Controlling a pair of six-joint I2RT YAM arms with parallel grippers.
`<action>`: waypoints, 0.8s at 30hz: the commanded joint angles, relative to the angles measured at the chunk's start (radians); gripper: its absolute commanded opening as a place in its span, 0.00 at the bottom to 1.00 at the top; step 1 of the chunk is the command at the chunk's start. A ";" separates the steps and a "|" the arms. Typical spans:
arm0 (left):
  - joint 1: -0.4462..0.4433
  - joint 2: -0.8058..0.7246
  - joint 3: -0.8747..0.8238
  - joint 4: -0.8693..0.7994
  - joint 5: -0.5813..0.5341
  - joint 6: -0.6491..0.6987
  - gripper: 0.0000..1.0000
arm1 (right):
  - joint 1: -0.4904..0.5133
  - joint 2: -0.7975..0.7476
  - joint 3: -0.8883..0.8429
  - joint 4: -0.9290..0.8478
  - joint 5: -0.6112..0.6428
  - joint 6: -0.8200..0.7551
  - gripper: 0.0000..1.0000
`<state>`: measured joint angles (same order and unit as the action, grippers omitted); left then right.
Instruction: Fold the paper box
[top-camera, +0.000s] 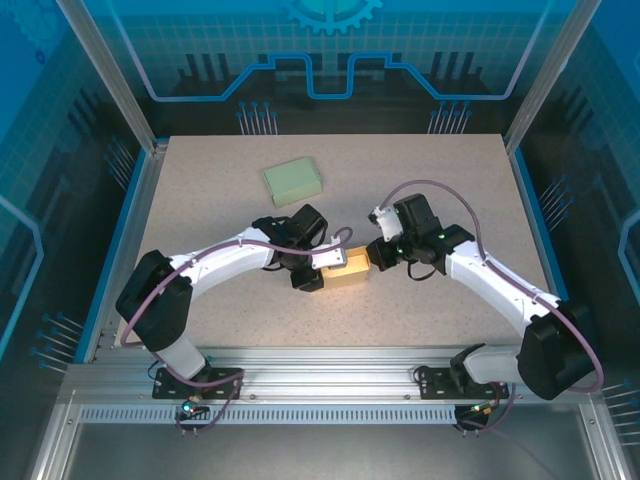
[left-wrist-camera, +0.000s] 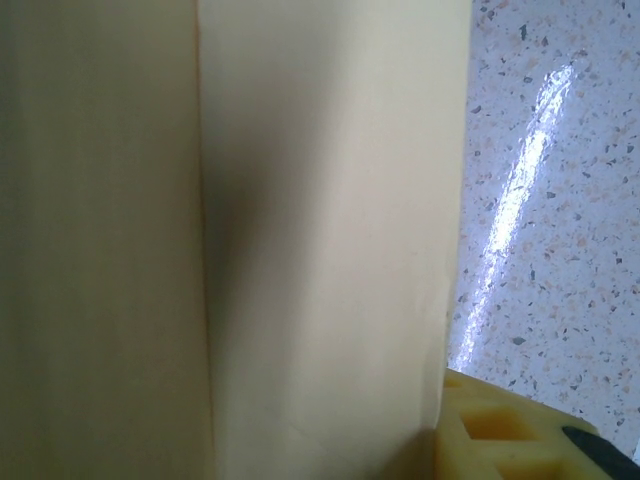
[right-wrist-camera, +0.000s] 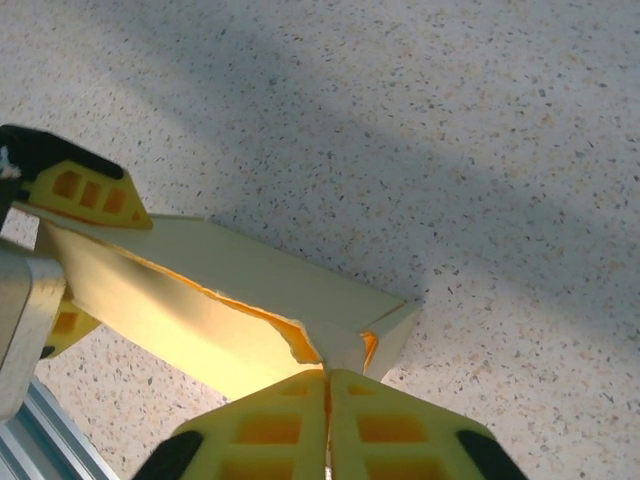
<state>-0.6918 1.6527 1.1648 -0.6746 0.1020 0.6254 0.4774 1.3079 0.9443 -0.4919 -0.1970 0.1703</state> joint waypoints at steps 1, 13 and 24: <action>0.006 0.033 0.009 -0.013 -0.026 -0.010 0.39 | 0.046 0.024 0.032 -0.011 0.003 0.063 0.07; 0.007 0.058 0.018 -0.014 -0.033 -0.010 0.39 | 0.120 0.066 0.062 -0.012 0.085 0.174 0.00; 0.006 0.067 0.024 -0.013 -0.033 -0.006 0.39 | 0.127 0.082 0.056 0.048 0.037 0.242 0.00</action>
<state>-0.6830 1.6722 1.1881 -0.6960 0.1020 0.5999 0.5648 1.3647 0.9913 -0.4770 -0.0631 0.3855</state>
